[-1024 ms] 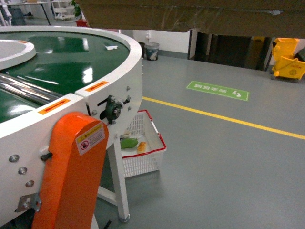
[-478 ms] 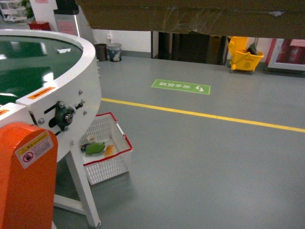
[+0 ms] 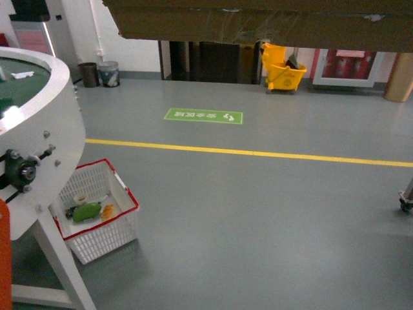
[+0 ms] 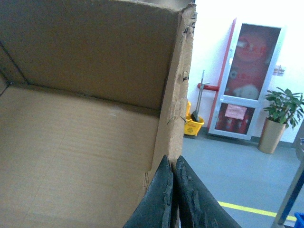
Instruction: Sort boxes to right shelf from conveyor
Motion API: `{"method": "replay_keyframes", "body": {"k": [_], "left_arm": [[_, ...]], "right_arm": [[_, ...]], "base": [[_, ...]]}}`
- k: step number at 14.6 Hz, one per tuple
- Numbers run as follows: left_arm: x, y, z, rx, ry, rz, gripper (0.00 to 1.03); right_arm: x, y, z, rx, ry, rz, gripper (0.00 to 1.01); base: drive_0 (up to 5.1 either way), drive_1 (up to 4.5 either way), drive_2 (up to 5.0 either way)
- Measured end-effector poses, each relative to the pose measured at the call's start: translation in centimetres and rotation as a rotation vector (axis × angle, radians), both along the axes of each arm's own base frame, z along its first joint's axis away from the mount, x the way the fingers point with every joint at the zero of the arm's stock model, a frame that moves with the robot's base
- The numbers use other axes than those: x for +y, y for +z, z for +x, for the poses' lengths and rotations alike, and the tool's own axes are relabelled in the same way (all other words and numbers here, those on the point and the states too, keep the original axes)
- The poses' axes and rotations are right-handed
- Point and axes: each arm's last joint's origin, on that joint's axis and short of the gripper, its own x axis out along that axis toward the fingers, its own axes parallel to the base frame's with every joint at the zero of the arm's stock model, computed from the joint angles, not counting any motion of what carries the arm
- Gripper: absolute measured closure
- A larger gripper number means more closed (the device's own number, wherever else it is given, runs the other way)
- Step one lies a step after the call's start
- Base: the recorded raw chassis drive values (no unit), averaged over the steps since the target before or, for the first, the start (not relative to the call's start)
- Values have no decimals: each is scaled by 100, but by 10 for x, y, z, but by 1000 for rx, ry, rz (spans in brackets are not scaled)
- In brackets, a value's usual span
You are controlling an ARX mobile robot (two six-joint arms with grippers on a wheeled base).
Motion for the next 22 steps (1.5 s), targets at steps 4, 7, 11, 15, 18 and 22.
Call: {"method": "replay_keyframes", "body": {"k": [4, 7, 11, 15, 18, 22], "left_arm": [[0, 0, 0, 0, 0, 0, 101], [0, 0, 0, 0, 0, 0, 101], [0, 0, 0, 0, 0, 0, 101], [0, 0, 0, 0, 0, 0, 101], [0, 0, 0, 0, 0, 0, 101], [0, 0, 0, 0, 0, 0, 101]], "right_arm": [[0, 0, 0, 0, 0, 0, 99], [0, 0, 0, 0, 0, 0, 99], [0, 0, 0, 0, 0, 0, 99], [0, 0, 0, 0, 0, 0, 99], [0, 0, 0, 0, 0, 0, 99], [0, 0, 0, 0, 0, 0, 99]], "base": [[-187, -187, -187], [-187, -187, -187], [-187, -187, -187], [-187, -187, -187], [-184, -184, -184], [-179, -179, -179]]}}
